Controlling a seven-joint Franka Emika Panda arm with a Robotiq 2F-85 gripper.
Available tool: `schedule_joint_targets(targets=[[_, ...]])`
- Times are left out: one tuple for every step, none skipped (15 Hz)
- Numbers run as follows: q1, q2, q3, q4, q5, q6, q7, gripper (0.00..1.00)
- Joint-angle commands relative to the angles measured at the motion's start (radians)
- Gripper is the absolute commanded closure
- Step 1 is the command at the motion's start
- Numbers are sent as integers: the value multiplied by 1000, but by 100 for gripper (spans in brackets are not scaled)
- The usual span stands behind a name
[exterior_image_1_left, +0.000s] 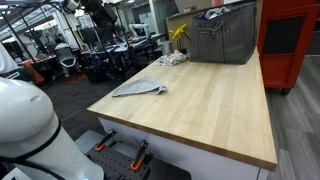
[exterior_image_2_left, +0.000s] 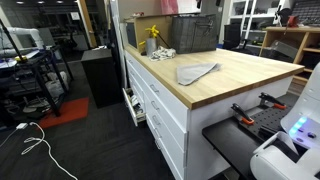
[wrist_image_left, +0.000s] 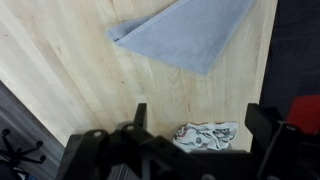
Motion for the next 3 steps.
schedule_joint_targets(targets=[[-1,0,0,2,0,-2,5,0],[-2,1,1,2,1,-2,13,0],[-2,0,1,2,1,-2,14,0]])
